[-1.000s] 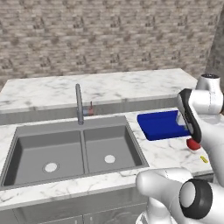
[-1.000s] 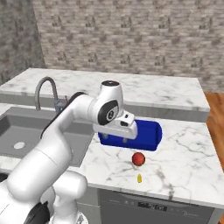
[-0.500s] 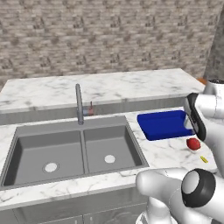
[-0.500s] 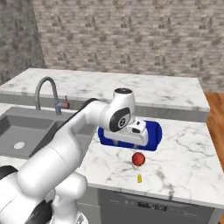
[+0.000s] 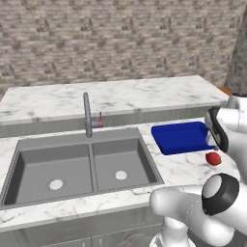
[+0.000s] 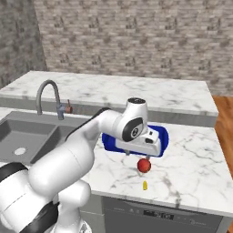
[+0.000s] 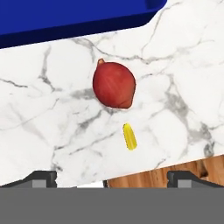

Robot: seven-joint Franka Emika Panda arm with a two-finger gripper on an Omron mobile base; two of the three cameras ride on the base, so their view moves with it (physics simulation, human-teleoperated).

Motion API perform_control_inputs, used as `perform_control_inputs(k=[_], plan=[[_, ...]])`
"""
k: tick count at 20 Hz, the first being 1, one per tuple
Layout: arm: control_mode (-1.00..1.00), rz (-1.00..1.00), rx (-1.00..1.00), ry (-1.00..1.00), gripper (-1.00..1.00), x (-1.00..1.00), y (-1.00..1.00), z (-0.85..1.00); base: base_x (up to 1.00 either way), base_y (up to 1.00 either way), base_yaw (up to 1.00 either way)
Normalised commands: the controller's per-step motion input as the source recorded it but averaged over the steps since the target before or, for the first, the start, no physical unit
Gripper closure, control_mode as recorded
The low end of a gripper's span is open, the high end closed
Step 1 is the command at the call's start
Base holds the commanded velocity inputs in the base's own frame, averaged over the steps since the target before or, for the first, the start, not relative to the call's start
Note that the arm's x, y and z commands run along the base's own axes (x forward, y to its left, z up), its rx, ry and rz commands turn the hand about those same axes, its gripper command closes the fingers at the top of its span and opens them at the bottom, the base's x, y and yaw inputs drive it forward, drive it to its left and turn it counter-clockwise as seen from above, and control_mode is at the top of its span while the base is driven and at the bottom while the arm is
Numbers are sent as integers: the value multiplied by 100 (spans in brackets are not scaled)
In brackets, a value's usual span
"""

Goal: Pick up all produce items and place them in the sink. Turn on the sink faucet to wash them. Then turn the sink off and put them in the tray.

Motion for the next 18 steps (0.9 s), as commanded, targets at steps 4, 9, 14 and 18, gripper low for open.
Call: perform_control_inputs(k=[4, 9, 14, 18], plan=[[-100, 0, 0, 1, -100, 31, -13, -26, 0, 0, 0], [-100, 0, 0, 1, -100, 31, -7, -26, 0, 0, 0], [-100, 0, 0, 1, -100, 28, -1, -25, 0, 0, 0], [-100, 0, 0, 3, -100, 22, -2, -27, 0, 0, 0]])
